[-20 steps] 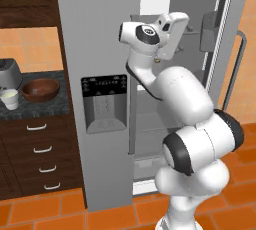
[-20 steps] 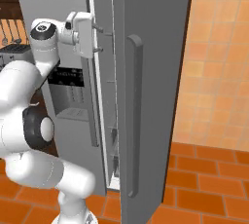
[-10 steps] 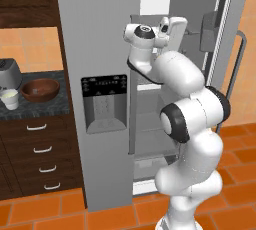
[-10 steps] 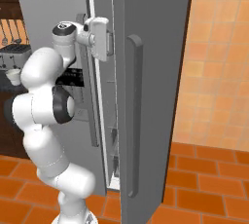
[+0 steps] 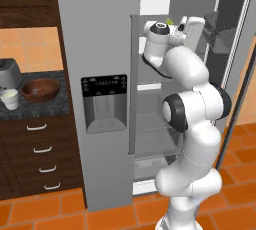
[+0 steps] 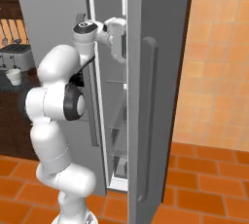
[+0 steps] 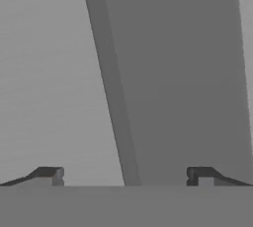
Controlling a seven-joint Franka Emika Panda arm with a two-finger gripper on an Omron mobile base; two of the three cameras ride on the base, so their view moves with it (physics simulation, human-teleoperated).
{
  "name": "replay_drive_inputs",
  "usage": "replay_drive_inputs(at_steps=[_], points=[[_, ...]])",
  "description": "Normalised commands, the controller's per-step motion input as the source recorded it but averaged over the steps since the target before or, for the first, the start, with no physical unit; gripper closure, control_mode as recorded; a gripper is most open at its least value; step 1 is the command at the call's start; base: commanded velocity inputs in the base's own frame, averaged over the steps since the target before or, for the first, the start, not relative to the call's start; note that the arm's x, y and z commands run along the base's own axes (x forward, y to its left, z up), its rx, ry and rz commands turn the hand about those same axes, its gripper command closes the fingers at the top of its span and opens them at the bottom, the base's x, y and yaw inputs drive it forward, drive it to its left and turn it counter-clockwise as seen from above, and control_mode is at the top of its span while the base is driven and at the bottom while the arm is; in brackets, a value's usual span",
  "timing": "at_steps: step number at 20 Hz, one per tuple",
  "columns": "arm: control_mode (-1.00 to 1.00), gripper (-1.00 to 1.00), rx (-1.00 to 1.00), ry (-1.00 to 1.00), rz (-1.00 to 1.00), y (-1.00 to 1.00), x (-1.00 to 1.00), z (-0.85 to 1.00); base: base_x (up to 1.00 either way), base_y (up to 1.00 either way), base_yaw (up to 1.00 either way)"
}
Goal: Grab a lemon wedge from the fridge and one ice cube from the ice bowl, and put them in the glass of lemonade.
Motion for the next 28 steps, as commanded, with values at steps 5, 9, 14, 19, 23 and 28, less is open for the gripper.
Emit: replay_drive_inputs(at_steps=[5,9,14,19,23,28], points=[[-1.0,-1.0,0.08,0.0,-0.25,-0.99,-0.25,-0.02,0.0,0.0,0.0],[-1.0,-1.0,0.13,-0.02,-0.27,-1.0,-0.47,-0.06,0.0,0.0,0.0],[-1.0,-1.0,0.15,-0.04,-0.24,-1.0,-0.51,-0.02,0.0,0.0,0.0],[-1.0,-1.0,0.13,-0.03,-0.15,-0.51,-0.58,0.0,0.0,0.0,0.0],[-1.0,-1.0,0.07,-0.08,0.0,0.59,-0.67,0.05,0.0,0.0,0.0],[-1.0,-1.0,0.08,-0.01,0.0,0.83,-0.46,0.02,0.0,0.0,0.0]])
